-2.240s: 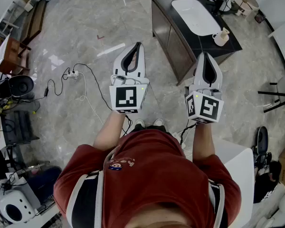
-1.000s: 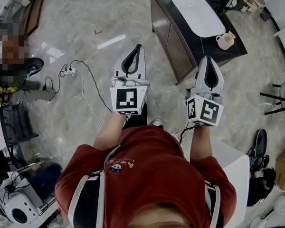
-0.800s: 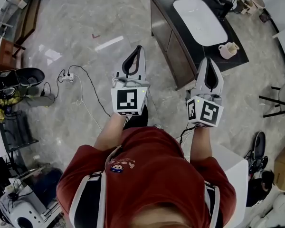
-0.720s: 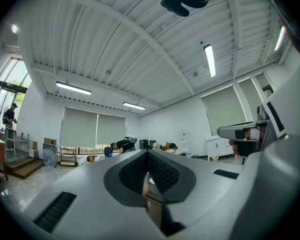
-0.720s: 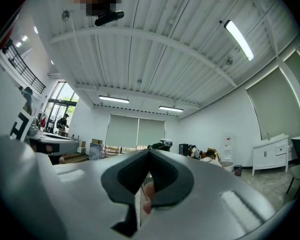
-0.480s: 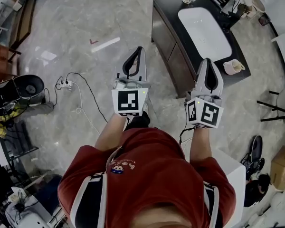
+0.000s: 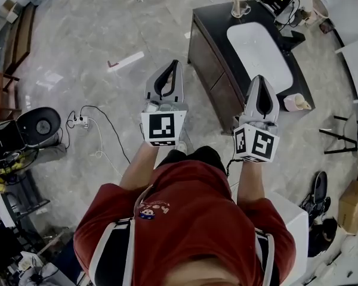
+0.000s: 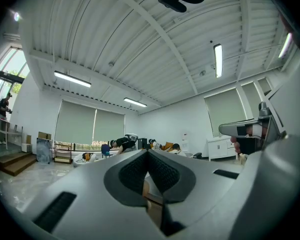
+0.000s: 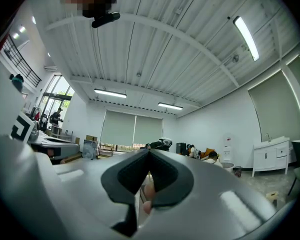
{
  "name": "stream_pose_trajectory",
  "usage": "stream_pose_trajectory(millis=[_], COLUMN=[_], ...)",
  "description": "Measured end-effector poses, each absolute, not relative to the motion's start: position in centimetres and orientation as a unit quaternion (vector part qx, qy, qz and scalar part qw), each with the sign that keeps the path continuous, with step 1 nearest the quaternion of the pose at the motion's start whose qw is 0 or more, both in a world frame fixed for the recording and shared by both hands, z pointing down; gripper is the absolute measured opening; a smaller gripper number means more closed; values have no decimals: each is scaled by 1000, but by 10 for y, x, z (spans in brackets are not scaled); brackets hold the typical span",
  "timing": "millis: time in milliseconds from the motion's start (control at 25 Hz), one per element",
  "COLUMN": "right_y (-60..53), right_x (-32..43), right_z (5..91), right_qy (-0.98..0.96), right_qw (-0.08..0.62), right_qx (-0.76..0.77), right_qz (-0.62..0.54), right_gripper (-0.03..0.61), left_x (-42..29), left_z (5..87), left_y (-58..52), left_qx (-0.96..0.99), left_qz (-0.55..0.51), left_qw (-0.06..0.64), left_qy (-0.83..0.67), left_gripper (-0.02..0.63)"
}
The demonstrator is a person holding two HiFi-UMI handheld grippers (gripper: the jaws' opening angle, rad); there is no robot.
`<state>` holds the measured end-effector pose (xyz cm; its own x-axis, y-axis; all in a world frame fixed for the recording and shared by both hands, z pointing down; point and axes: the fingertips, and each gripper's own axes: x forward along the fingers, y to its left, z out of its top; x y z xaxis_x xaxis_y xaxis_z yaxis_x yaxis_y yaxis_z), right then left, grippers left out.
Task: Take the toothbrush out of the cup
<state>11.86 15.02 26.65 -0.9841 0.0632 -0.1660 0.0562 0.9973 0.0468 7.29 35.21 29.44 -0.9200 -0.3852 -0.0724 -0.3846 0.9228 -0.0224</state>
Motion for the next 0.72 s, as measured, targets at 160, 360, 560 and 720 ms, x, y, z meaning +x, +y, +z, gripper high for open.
stream_pose_trajectory(millis=[160,360,560,720], right_y=[143,123,90,54], right_x=[103,80,43,11], right_z=[274,284,288,287], right_qy=[996,996,996,994], right_qw=[81,84,91,96], right_qx=[18,0,-23,-50], right_qz=[19,5,-9,-11], right_gripper=[11,9,9,9], left_x=[53,23,-20,-62], left_z=[303,310,312,310], left_y=[348,329,292,252], left_qx=[-203,-220,-246,-275], left_qz=[-1,-2,-10,-14], left_qw=[31,27,27,24], left_qy=[979,975,969,961], left_gripper=[5,5,5,5])
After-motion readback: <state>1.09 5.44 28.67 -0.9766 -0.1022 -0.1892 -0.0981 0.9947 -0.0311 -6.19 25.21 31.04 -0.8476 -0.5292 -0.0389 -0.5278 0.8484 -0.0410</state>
